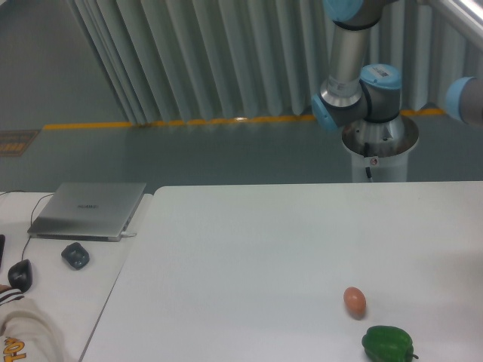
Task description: Place the yellow pepper in a basket
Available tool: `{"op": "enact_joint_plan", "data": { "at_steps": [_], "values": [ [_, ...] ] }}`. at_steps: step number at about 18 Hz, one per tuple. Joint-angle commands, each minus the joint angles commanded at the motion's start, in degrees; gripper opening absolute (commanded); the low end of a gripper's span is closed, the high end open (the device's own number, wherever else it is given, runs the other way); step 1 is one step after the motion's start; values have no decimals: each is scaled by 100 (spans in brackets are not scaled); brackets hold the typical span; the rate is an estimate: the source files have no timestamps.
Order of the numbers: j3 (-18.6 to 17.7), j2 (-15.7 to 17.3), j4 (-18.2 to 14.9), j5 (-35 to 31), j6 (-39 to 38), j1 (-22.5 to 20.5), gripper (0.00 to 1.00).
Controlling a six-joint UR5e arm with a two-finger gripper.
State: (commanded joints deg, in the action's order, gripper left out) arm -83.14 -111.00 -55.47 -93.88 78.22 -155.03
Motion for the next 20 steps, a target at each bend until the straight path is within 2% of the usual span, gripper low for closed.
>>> {"op": "enact_joint_plan", "data": {
  "at_steps": [3, 11, 14, 16, 17, 19, 20],
  "values": [
    [0, -88, 123, 27, -79, -45, 48],
    [-26, -167, 133, 36, -97, -185, 49],
    [-53, -176, 133, 27, -97, -256, 50],
    [-70, -194, 133, 27, -105, -299, 55],
    [-62, -194, 133, 27, -97, -317, 60],
    [-70, -203, 133, 27, -97, -352, 77],
    [-70, -211, 141, 19, -97, -352, 98]
  ]
}}
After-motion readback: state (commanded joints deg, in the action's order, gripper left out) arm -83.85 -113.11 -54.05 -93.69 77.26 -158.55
